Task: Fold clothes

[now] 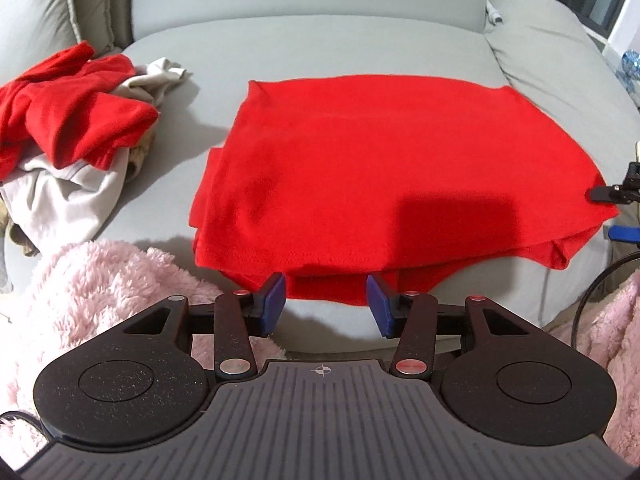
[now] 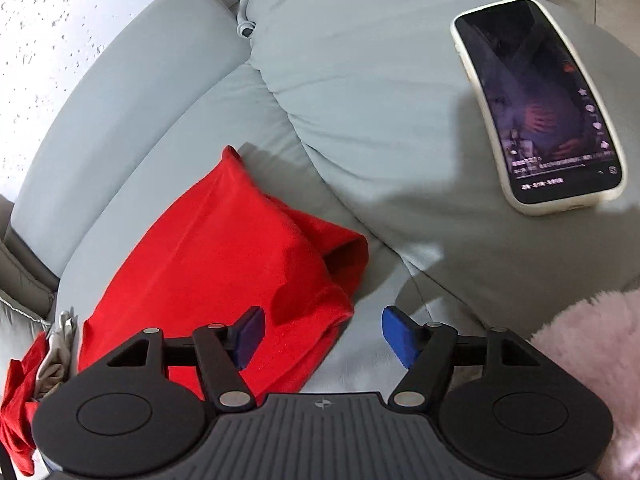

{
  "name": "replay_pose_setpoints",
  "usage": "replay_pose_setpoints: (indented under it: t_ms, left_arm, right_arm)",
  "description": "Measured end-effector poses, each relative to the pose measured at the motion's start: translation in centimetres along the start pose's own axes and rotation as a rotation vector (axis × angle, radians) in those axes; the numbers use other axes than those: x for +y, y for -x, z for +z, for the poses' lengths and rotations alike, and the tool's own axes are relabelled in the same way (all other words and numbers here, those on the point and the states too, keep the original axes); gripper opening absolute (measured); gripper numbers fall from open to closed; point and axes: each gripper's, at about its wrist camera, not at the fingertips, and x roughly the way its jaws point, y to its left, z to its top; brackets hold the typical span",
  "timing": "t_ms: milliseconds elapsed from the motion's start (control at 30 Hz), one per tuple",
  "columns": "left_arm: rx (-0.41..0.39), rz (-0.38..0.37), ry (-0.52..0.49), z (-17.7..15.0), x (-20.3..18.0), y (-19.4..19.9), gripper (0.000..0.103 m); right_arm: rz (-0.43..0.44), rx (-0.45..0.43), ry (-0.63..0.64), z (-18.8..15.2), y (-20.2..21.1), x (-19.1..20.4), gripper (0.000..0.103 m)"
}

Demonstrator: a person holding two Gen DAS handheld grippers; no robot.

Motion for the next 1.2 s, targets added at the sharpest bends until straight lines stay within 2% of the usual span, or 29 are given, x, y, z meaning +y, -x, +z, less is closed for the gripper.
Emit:
replay_pose_setpoints:
  t_ms: [233,400,533,700,800,833,867,900,1067,1200]
  left_arm:
    - [0.029,0.012,-0.013,-0.1,-0.3,-0.5,0.051]
    - [0.042,0.019,-0.02,-0.1,-0.5,-0.9,0.051]
    - [0.049,0.024,-0.021,0.0,-0.5,-1.0,0.051]
    - [0.048,0.023,-0.006,0.0,-0.3,-1.0,0.051]
    - [0.05,0.018,-0.011,0.0,-0.4,-1.0,0.052]
    - [0.05,0.015,-0.012,0.0,-0.5,-1.0,0.052]
    - [0.051,0.012,-0.013,0.0,-0.5,-1.0,0.052]
    - [0.051,0.01,-0.013,0.0,-0.5,-1.0,0.052]
    - [0.048,0.005,-0.01,0.0,-0.4,-0.8,0.052]
    - [0.027,-0.005,0.031,0.2,0.3,-0.4,0.052]
  right_arm:
    - [-0.018,-0.054,0.034,0.5,-0.9,-0.2,0.068]
    - [0.005,-0.116,0.099,0.4,-2.0,-0.5,0.069]
    - [0.021,-0.134,0.101,0.2,-2.7,-1.1,0.069]
    - [0.025,-0.148,0.102,0.0,-2.0,-1.2,0.049]
    - [0.042,-0.153,0.079,0.1,-1.7,-1.5,0.041]
    - [0.064,-0.152,0.068,0.2,-1.5,-1.6,0.036]
    - [0.102,-0.149,0.058,0.3,-1.4,-1.6,0.013]
    - [0.127,-0.148,0.053,0.3,-1.3,-1.6,0.013]
    - [0.14,-0.169,0.049,0.7,-0.5,-1.0,0.011]
    - [0.103,-0.22,0.165,0.7,1.5,1.5,0.011]
